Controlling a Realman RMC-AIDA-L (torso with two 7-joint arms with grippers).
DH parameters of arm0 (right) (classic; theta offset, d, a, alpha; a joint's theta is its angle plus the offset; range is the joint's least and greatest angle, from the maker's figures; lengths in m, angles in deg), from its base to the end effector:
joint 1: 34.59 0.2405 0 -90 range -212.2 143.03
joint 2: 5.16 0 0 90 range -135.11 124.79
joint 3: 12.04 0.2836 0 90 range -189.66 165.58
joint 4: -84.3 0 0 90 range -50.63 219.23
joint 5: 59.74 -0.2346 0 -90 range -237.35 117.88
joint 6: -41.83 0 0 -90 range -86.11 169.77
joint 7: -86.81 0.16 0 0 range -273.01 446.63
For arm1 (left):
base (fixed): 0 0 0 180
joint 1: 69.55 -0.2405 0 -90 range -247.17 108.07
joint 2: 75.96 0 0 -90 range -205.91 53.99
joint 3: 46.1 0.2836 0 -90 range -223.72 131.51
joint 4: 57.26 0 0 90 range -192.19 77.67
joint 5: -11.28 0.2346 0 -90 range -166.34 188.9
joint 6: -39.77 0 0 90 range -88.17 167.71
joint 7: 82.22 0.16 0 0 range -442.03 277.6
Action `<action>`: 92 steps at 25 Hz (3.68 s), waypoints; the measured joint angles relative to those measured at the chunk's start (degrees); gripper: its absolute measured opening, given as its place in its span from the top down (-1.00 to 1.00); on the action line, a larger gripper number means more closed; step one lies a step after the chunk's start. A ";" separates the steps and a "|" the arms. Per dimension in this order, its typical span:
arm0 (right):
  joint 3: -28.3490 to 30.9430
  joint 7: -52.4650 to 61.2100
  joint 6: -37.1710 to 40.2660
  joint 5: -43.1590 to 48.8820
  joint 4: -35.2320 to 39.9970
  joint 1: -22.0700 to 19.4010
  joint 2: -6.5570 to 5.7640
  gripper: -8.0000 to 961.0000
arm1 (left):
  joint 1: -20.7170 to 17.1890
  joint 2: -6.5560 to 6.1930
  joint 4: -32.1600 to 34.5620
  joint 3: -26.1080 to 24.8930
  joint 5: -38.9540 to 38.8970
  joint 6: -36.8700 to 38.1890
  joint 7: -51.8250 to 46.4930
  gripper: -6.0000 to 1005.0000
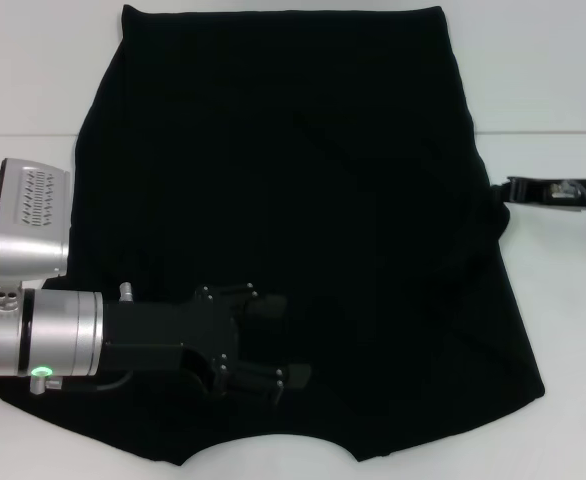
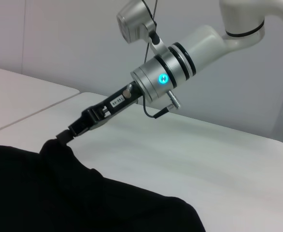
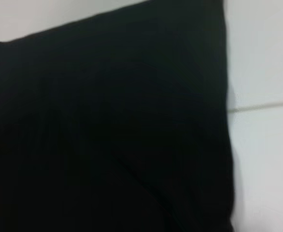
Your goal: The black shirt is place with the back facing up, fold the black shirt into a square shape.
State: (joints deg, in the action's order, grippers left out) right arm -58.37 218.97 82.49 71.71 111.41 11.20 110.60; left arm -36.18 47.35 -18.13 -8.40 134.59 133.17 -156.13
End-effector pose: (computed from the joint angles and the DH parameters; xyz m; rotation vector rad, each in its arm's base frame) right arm 0.3099 0.5005 -0.0224 -1.9526 1.3885 0.2939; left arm -0.2649 0.3551 -0.0608 -2.9065 -0.4388 -0.6563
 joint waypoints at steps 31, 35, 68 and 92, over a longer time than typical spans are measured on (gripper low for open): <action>-0.34 -0.10 -4.79 -1.84 -1.97 4.97 3.78 0.69 | 0.03 0.00 -0.02 0.00 0.00 -0.15 0.00 -0.89; -0.51 -0.34 -3.78 -1.83 -1.98 5.25 3.77 0.66 | 0.03 0.00 -0.02 0.00 0.00 -0.15 0.00 -0.89; 5.17 -9.54 19.56 -13.47 3.60 -3.68 -0.80 -0.16 | -0.64 0.04 -0.09 -2.93 -0.09 -0.19 -1.04 -0.89; 6.85 -21.66 22.77 -16.77 3.49 -3.23 2.36 -0.89 | -8.10 -2.01 4.35 -20.78 0.77 3.23 -20.36 -0.89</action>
State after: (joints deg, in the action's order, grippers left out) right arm -51.52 197.31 105.27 54.93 114.90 7.97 112.95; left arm -44.28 45.34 -13.78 -29.18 135.36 136.40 -176.49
